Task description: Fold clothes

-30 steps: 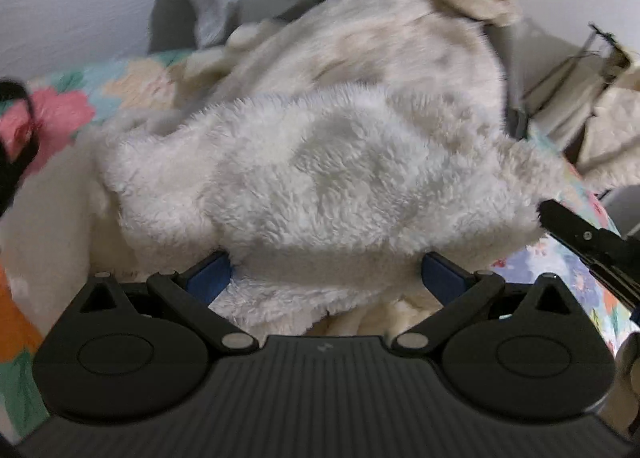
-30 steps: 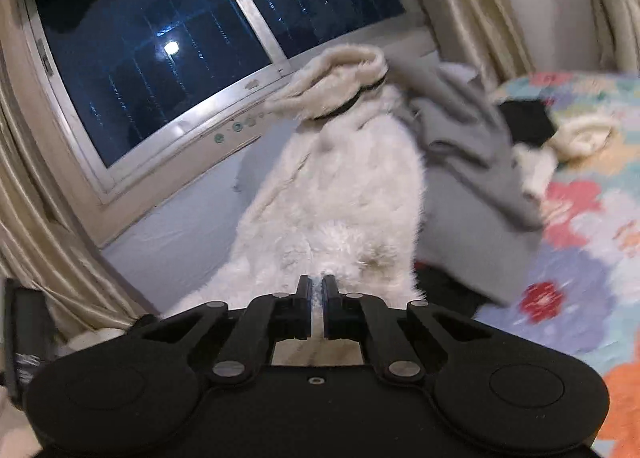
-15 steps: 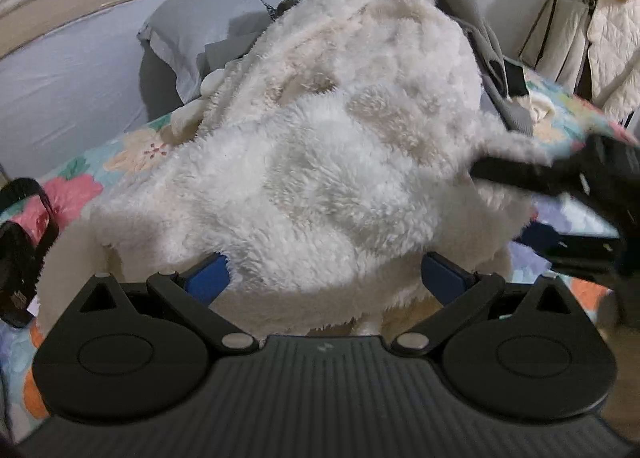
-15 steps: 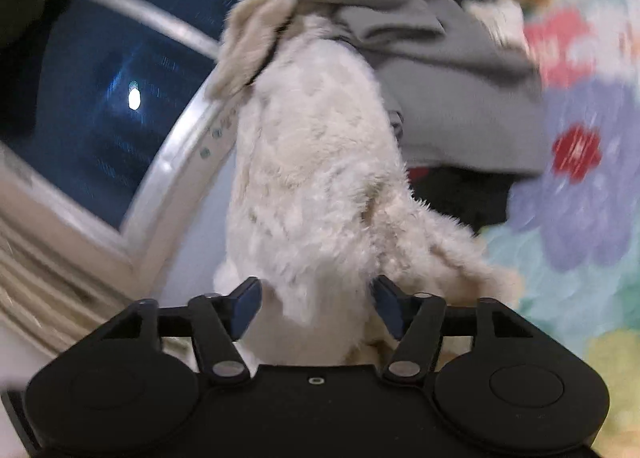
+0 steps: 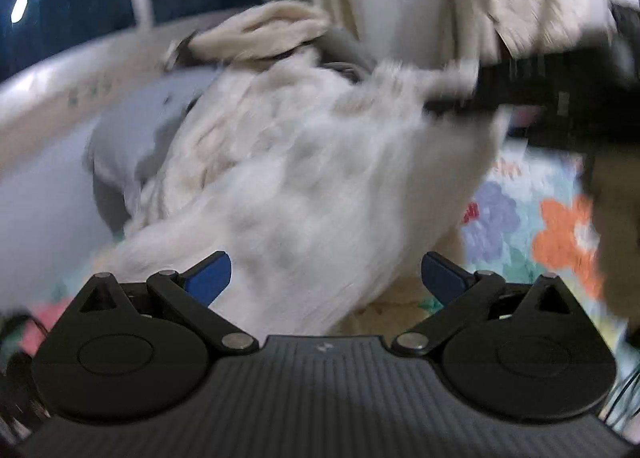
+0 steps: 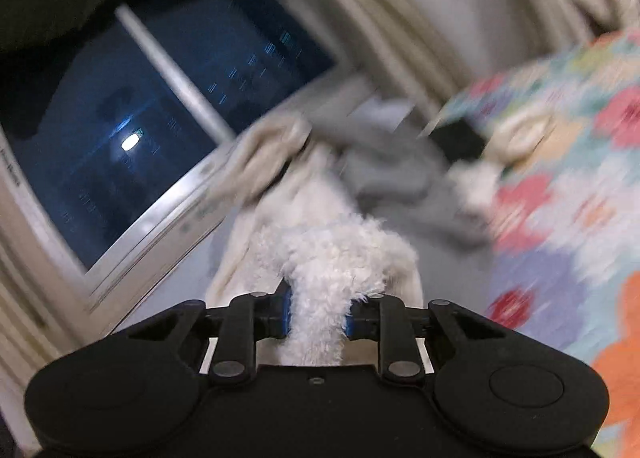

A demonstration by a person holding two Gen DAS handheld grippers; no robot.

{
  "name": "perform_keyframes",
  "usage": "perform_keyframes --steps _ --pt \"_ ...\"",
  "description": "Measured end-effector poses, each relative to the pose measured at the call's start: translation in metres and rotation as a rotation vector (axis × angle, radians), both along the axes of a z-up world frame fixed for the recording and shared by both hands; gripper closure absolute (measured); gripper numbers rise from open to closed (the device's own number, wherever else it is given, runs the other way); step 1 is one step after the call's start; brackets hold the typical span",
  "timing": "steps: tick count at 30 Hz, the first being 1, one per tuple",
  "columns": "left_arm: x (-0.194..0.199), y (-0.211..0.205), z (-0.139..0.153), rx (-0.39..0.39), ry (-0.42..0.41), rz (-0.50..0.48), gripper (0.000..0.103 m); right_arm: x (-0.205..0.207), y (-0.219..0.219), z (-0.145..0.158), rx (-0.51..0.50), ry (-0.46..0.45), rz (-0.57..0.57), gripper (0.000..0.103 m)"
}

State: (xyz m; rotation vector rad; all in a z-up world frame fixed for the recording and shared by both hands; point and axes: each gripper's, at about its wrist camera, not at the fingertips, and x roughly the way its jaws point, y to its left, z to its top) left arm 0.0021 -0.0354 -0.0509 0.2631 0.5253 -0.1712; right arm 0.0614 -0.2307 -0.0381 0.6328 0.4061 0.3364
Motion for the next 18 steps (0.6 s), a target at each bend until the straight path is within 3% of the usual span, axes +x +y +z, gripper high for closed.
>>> perform_keyframes --steps 3,7,11,14,16,18 --pt "-0.02 -0.018 0.001 0.094 -0.093 -0.073 0.0 -0.015 -0.033 0.017 -0.029 -0.027 -0.112 0.078" --pt "-0.043 -0.032 0.007 0.141 -0.205 -0.146 0.0 -0.036 -0.085 0.03 -0.028 -0.065 -0.226 0.077" --pt "-0.028 -0.045 -0.002 0.143 -0.118 -0.191 0.0 -0.056 -0.115 0.041 -0.047 -0.088 -0.281 0.077" --pt "-0.008 -0.067 -0.015 0.191 -0.072 -0.221 0.0 -0.068 -0.124 0.049 -0.071 -0.104 -0.291 0.077" --pt "0.001 -0.084 -0.022 0.258 -0.076 -0.229 0.0 -0.075 -0.127 0.054 -0.083 -0.118 -0.284 0.077" --pt "-0.006 -0.11 -0.039 0.419 -0.172 -0.28 0.0 -0.079 -0.129 0.056 -0.113 -0.132 -0.276 0.077"
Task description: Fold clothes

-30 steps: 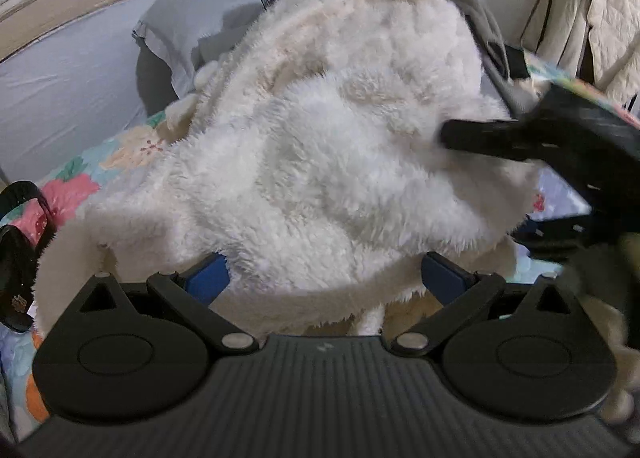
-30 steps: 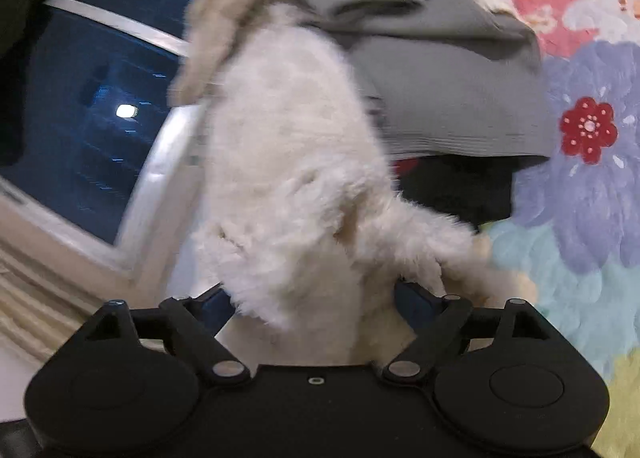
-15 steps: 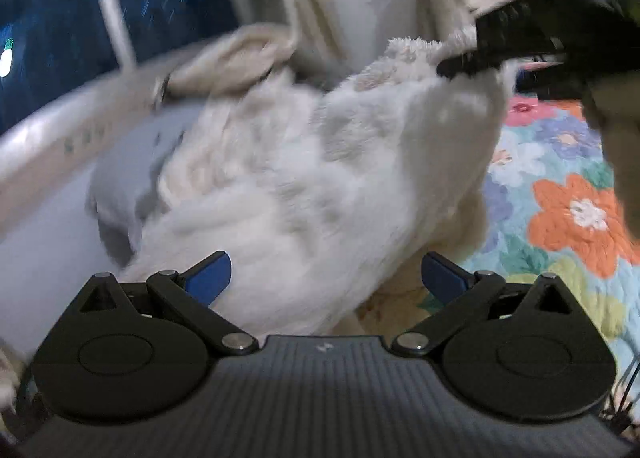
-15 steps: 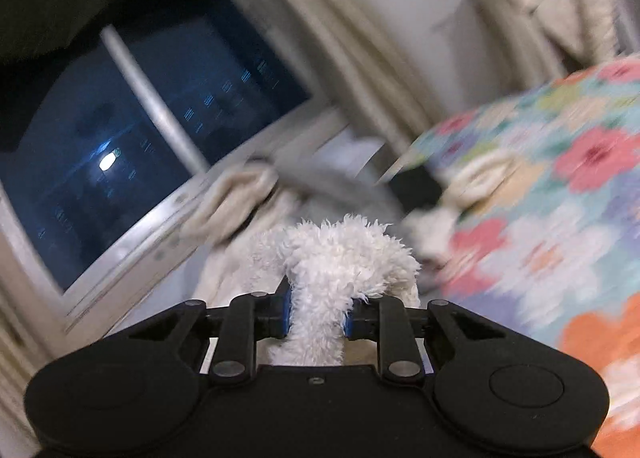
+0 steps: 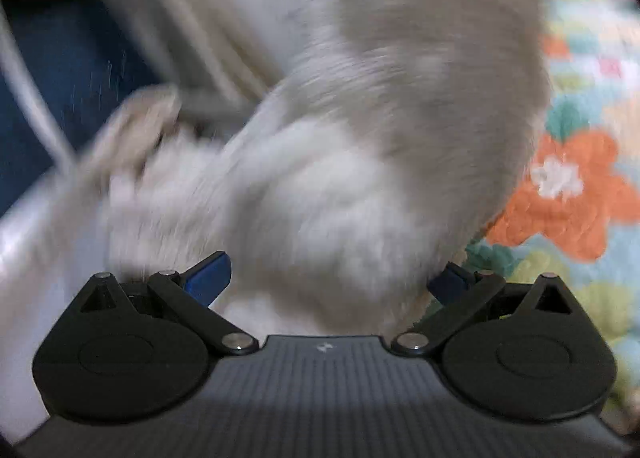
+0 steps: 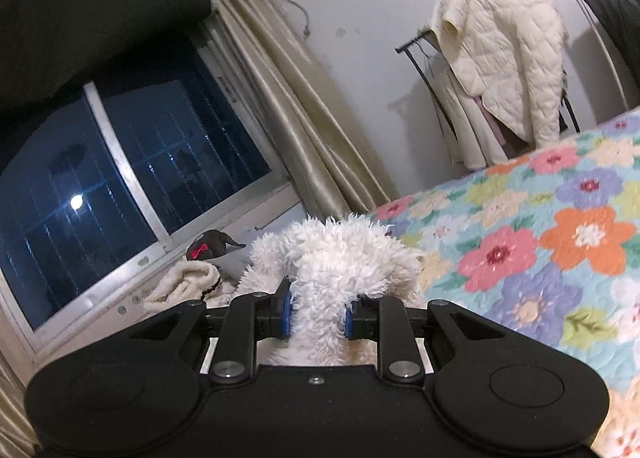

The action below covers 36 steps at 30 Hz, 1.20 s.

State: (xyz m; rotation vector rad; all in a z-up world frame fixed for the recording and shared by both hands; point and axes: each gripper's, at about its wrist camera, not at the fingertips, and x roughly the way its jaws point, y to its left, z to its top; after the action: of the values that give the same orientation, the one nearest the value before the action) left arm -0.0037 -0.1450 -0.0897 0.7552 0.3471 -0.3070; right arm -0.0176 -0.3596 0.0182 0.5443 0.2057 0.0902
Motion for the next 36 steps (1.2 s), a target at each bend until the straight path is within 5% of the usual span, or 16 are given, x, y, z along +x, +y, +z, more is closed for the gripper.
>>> perform_keyframes --steps 3,6,8,10,13,19,24,27,32,36 --pt "-0.005 -0.028 -0.022 0.188 -0.105 0.016 0.0 -0.007 -0.005 -0.001 -0.034 0.003 0.013 0.077" --pt "-0.001 -0.024 -0.019 0.136 -0.049 0.042 0.004 -0.013 -0.015 -0.008 -0.012 0.013 0.019 0.077" --pt "0.003 -0.016 -0.015 0.087 -0.014 0.05 0.019 -0.018 -0.021 -0.013 0.003 0.02 0.026 0.077" --pt "0.005 -0.007 -0.009 0.02 0.02 0.041 0.057 -0.025 -0.025 -0.015 0.014 0.019 0.054 0.077" --pt "0.002 -0.003 0.004 -0.051 0.05 0.009 0.072 -0.044 -0.029 -0.011 0.054 -0.036 0.151 0.078" --pt "-0.008 -0.043 0.068 -0.14 0.07 -0.141 0.076 -0.104 -0.057 0.042 -0.035 -0.08 0.185 0.078" --pt "-0.015 -0.114 0.143 -0.08 0.06 -0.308 0.08 -0.137 -0.118 0.106 -0.028 -0.112 0.129 0.078" --pt "-0.014 -0.144 0.174 -0.13 0.253 -0.432 0.08 -0.162 -0.141 0.14 -0.087 -0.167 0.177 0.077" --pt "-0.059 -0.199 0.177 -0.137 0.291 -0.557 0.082 -0.203 -0.175 0.172 -0.156 -0.073 0.118 0.077" --pt "-0.082 -0.238 0.159 -0.223 0.323 -0.579 0.082 -0.22 -0.214 0.169 -0.216 0.049 -0.026 0.077"
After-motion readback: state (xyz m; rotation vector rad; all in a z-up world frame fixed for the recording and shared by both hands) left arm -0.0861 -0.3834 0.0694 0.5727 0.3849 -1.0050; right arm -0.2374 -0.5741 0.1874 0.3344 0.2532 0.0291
